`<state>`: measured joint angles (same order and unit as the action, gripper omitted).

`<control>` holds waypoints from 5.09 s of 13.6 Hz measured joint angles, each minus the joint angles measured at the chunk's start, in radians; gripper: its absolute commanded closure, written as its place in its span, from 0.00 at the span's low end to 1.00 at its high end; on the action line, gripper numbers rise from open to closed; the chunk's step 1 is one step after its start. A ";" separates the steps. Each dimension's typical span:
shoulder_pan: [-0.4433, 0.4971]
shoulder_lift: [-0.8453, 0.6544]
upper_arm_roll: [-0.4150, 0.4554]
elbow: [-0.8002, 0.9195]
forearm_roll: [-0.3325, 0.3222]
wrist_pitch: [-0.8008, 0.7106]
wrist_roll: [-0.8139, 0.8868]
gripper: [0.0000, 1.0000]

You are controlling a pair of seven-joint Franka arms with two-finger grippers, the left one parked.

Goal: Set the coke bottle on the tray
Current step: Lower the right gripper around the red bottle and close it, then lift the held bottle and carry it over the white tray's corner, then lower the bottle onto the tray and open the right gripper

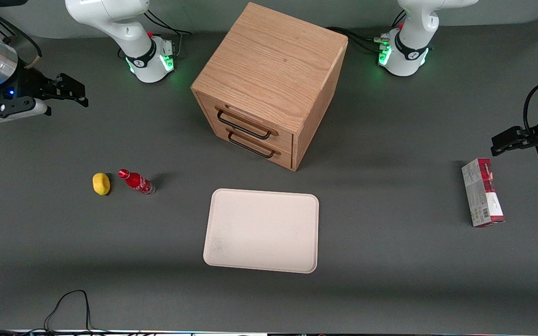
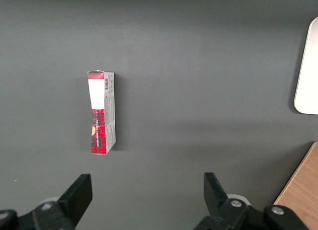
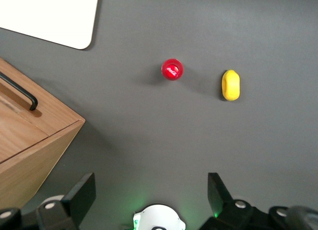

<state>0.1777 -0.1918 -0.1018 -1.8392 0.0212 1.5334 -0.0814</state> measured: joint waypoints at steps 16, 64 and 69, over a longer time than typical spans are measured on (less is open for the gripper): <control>0.000 0.306 -0.011 -0.361 0.001 0.740 0.001 0.00; 0.159 1.120 0.172 0.951 0.001 0.391 1.000 1.00; 0.184 1.134 0.172 0.952 -0.058 0.391 1.014 1.00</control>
<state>0.3619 0.9424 0.0702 -0.8871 -0.0369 1.9248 0.9327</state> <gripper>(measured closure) 0.687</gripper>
